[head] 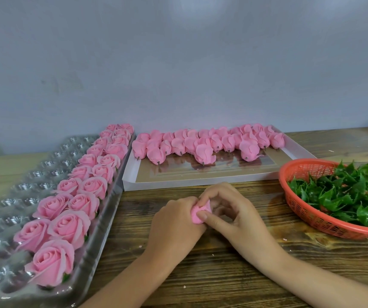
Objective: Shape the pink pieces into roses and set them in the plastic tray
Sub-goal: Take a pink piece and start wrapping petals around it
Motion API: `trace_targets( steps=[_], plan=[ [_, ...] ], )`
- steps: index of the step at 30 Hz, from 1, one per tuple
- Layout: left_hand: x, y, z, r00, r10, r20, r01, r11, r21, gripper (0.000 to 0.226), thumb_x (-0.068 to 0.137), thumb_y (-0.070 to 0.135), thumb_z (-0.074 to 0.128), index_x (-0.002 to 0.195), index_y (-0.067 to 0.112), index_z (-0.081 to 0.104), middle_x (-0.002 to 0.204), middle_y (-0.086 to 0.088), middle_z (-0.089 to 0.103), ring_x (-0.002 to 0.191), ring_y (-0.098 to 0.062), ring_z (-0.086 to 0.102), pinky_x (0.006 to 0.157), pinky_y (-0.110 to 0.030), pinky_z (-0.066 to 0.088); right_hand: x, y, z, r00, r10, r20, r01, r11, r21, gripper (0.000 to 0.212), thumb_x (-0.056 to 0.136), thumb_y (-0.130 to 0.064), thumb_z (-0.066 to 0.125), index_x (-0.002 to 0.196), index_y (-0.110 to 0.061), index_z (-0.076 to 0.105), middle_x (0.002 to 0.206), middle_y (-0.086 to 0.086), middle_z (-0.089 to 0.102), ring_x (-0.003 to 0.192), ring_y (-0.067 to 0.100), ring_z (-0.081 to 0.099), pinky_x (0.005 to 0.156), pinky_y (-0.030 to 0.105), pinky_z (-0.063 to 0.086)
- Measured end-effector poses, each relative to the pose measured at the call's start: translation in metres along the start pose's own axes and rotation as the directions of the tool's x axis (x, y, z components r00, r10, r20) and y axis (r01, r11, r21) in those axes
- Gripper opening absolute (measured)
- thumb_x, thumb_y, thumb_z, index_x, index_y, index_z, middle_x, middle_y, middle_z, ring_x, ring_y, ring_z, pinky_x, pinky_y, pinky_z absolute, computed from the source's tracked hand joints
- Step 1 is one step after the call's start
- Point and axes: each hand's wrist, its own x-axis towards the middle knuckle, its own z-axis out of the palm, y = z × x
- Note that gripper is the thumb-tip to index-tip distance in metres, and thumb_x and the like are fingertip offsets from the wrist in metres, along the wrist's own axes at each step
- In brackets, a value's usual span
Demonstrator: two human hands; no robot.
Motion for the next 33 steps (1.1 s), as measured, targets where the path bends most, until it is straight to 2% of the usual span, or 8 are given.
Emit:
trace_targets(
  steps=[6, 9, 13, 18, 22, 26, 29, 33],
  plan=[
    [-0.0033, 0.0026, -0.0016, 0.996, 0.089, 0.01, -0.089, 0.986, 0.14, 0.019, 0.09, 0.045, 0.054, 0.096, 0.028, 0.057, 0.078, 0.015, 0.057, 0.07, -0.006, 0.057, 0.063, -0.021, 0.044, 0.0005, 0.0034, 0.0024, 0.998, 0.069, 0.003, -0.069, 0.995, 0.079, 0.02, 0.081, -0.031, 0.074, 0.094, -0.028, 0.059, 0.087, -0.01, 0.061, 0.069, 0.024, 0.055, 0.065, 0.028, 0.04],
    [-0.0023, 0.0028, -0.0019, 0.996, 0.08, 0.032, -0.083, 0.988, 0.133, 0.019, 0.09, 0.045, 0.055, 0.094, 0.027, 0.055, 0.081, 0.013, 0.059, 0.074, -0.007, 0.059, 0.071, -0.026, 0.049, 0.0005, 0.0026, 0.0027, 0.998, 0.07, 0.002, -0.07, 0.993, 0.092, 0.016, 0.082, -0.028, 0.072, 0.091, -0.022, 0.06, 0.082, -0.008, 0.062, 0.07, 0.032, 0.058, 0.065, 0.028, 0.042],
    [0.0024, 0.0015, -0.0008, 0.992, 0.004, 0.127, -0.017, 0.995, 0.099, 0.015, 0.093, 0.038, 0.053, 0.094, 0.023, 0.053, 0.092, 0.005, 0.063, 0.087, -0.016, 0.063, 0.083, -0.034, 0.05, -0.0001, 0.0013, 0.0008, 0.998, 0.058, 0.015, -0.059, 0.996, 0.073, 0.015, 0.089, -0.014, 0.072, 0.087, -0.025, 0.062, 0.085, -0.002, 0.063, 0.073, 0.024, 0.058, 0.067, 0.029, 0.043],
    [-0.0026, 0.0039, -0.0022, 0.998, 0.052, 0.028, -0.053, 0.997, 0.051, 0.022, 0.09, 0.047, 0.051, 0.086, 0.028, 0.063, 0.073, 0.01, 0.063, 0.067, -0.006, 0.06, 0.06, -0.025, 0.049, -0.0004, -0.0023, -0.0009, 0.999, -0.005, 0.039, 0.005, 1.0, 0.021, 0.017, 0.087, -0.01, 0.072, 0.087, -0.026, 0.066, 0.091, -0.005, 0.061, 0.085, 0.021, 0.06, 0.078, 0.047, 0.05],
    [-0.001, 0.0044, -0.004, 1.0, 0.012, 0.022, -0.011, 1.0, -0.029, 0.02, 0.089, 0.044, 0.057, 0.085, 0.026, 0.065, 0.072, 0.009, 0.064, 0.067, -0.006, 0.06, 0.061, -0.027, 0.05, 0.0, -0.0029, -0.0003, 0.999, -0.031, 0.018, 0.031, 0.999, 0.005, 0.015, 0.086, -0.013, 0.073, 0.092, -0.025, 0.067, 0.093, -0.008, 0.063, 0.087, 0.019, 0.061, 0.077, 0.037, 0.052],
    [-0.0037, 0.0034, -0.0033, 0.998, 0.061, -0.028, -0.058, 0.995, 0.085, 0.017, 0.089, 0.043, 0.055, 0.091, 0.027, 0.06, 0.077, 0.01, 0.063, 0.069, -0.008, 0.059, 0.061, -0.025, 0.046, 0.0005, 0.0005, 0.0009, 0.998, 0.056, 0.001, -0.056, 0.996, 0.066, 0.024, 0.084, -0.017, 0.078, 0.097, -0.029, 0.062, 0.084, -0.015, 0.063, 0.068, 0.009, 0.055, 0.065, 0.022, 0.042],
    [-0.0061, 0.0044, -0.0021, 0.992, 0.11, -0.059, -0.103, 0.988, 0.114, 0.015, 0.089, 0.045, 0.055, 0.092, 0.03, 0.055, 0.076, 0.013, 0.06, 0.067, -0.004, 0.056, 0.056, -0.015, 0.038, 0.0002, 0.0005, 0.0009, 0.997, 0.081, -0.006, -0.08, 0.989, 0.123, 0.016, 0.084, -0.022, 0.074, 0.095, -0.025, 0.062, 0.086, -0.008, 0.064, 0.068, 0.029, 0.055, 0.064, 0.027, 0.042],
    [-0.005, 0.0034, -0.0013, 0.993, 0.107, -0.042, -0.101, 0.988, 0.117, 0.016, 0.089, 0.046, 0.054, 0.084, 0.032, 0.049, 0.072, 0.014, 0.056, 0.064, -0.002, 0.054, 0.053, -0.013, 0.032, -0.0001, -0.0002, 0.0006, 0.997, 0.082, -0.002, -0.081, 0.993, 0.087, 0.016, 0.088, -0.01, 0.072, 0.09, -0.023, 0.064, 0.084, -0.006, 0.062, 0.074, 0.03, 0.059, 0.067, 0.028, 0.044]
  ],
)
